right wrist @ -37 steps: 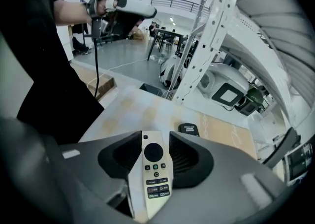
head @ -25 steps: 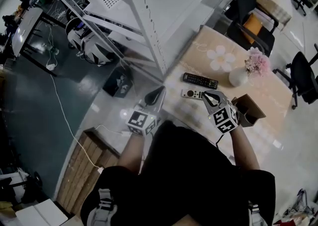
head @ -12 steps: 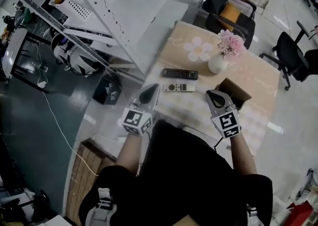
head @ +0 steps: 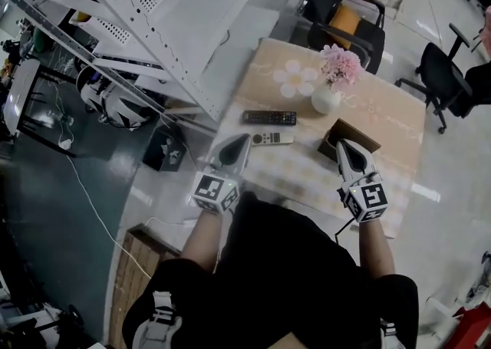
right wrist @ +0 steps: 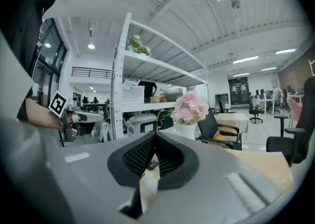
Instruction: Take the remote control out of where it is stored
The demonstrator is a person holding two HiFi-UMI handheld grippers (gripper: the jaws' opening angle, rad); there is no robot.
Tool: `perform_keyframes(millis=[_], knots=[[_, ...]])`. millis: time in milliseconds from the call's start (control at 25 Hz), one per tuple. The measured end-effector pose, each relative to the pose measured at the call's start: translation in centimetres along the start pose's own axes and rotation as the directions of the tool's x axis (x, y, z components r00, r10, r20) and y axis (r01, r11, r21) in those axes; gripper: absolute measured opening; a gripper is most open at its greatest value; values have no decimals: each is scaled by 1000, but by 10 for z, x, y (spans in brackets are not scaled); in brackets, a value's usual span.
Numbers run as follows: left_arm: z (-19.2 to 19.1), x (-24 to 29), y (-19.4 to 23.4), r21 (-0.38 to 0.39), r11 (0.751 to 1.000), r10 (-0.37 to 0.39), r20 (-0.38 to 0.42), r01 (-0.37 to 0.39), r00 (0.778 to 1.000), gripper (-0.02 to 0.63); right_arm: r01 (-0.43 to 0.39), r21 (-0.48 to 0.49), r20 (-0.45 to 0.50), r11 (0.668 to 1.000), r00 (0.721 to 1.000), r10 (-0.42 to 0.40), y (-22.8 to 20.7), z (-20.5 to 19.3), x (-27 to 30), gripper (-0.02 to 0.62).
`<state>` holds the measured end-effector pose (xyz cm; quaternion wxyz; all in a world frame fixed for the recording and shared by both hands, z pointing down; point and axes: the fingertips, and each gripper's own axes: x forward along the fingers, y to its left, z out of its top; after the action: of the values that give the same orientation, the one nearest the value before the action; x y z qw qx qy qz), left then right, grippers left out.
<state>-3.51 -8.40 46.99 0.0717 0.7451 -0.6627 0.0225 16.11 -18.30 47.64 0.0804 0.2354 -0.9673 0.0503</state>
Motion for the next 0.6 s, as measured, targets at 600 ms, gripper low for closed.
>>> perform_keyframes(millis=[600], knots=[[11, 27, -6, 18, 996, -91, -10, 91, 996, 2, 80, 46, 51, 996, 995, -82, -21, 9, -8, 5]])
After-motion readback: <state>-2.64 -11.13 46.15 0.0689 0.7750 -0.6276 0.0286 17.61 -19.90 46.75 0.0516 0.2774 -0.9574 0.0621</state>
